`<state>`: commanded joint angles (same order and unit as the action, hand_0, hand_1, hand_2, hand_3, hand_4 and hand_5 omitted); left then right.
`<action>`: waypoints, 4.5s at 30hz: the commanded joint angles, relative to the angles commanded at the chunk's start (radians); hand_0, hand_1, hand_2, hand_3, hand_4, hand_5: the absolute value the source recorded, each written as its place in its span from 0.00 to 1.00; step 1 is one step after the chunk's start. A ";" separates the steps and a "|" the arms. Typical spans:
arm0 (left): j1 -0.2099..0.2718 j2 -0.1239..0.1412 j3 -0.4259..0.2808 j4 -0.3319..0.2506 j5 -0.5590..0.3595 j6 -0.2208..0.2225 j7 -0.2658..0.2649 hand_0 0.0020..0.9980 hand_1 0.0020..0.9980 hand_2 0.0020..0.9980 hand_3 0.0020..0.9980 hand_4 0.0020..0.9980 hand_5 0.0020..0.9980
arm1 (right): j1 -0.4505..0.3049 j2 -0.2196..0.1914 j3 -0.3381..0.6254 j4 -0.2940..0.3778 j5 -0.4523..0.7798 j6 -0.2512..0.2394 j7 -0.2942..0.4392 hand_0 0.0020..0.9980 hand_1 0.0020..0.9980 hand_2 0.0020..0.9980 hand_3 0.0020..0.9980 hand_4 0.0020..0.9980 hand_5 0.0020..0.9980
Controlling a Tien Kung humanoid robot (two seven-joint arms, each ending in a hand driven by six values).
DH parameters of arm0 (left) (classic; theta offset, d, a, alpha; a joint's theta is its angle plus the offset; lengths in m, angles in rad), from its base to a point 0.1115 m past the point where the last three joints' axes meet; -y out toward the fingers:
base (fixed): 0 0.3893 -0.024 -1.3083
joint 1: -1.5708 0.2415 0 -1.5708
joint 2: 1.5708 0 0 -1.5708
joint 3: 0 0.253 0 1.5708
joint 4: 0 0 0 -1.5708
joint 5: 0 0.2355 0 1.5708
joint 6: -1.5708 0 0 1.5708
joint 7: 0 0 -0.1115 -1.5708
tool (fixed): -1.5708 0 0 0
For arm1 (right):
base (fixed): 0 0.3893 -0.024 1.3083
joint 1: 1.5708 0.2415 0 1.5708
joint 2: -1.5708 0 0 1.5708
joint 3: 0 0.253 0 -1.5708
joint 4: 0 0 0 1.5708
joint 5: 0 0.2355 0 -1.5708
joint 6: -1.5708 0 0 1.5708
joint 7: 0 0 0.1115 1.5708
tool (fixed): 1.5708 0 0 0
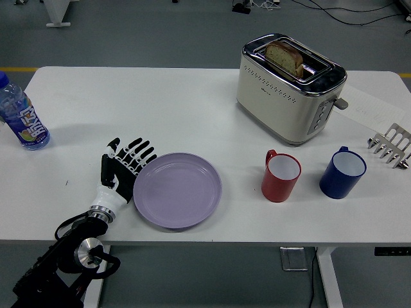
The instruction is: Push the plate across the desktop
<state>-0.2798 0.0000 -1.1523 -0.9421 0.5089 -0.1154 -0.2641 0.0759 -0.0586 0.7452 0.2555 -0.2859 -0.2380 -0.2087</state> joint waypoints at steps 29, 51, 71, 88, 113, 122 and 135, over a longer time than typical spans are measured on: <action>-0.010 0.000 0.084 -0.012 -0.018 0.002 -0.004 0.71 0.73 0.68 0.59 0.54 1.00 | -0.007 0.004 0.008 0.002 -0.014 -0.002 -0.007 0.59 0.52 0.62 0.60 0.30 0.56; -0.040 0.000 -0.174 -0.053 0.044 0.037 -0.005 0.71 0.73 0.68 0.59 0.55 1.00 | 0.003 0.001 -0.002 0.000 0.004 -0.002 0.002 0.59 0.52 0.61 0.60 0.29 0.56; 0.060 0.090 -0.424 -0.163 0.093 0.054 0.083 0.73 0.74 0.69 0.61 0.54 1.00 | 0.000 -0.005 -0.034 -0.008 0.073 -0.004 0.028 0.59 0.52 0.61 0.60 0.30 0.55; 0.160 0.156 -0.587 -0.171 0.126 0.070 0.112 0.73 0.75 0.71 0.62 0.55 1.00 | -0.015 0.000 -0.025 -0.007 0.071 -0.006 0.022 0.59 0.52 0.61 0.60 0.30 0.56; 0.170 0.136 -0.604 -0.161 0.105 0.106 0.109 0.77 0.81 0.83 0.84 0.56 1.00 | -0.020 -0.001 -0.025 -0.008 0.074 -0.010 0.024 0.59 0.52 0.61 0.59 0.30 0.55; 0.165 0.135 -0.612 -0.163 0.096 0.125 0.105 0.81 0.84 0.86 0.91 0.57 1.00 | -0.014 -0.003 -0.030 -0.009 0.085 -0.011 0.029 0.59 0.52 0.61 0.59 0.30 0.55; 0.162 0.131 -0.622 -0.164 0.101 0.116 0.113 0.82 0.84 0.86 0.91 0.58 1.00 | -0.012 -0.004 -0.027 -0.009 0.079 -0.012 0.026 0.59 0.52 0.61 0.59 0.30 0.56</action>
<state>-0.1178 0.1314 -1.7744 -1.1057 0.6095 0.0007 -0.1509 0.0641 -0.0627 0.7185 0.2468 -0.2069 -0.2498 -0.1830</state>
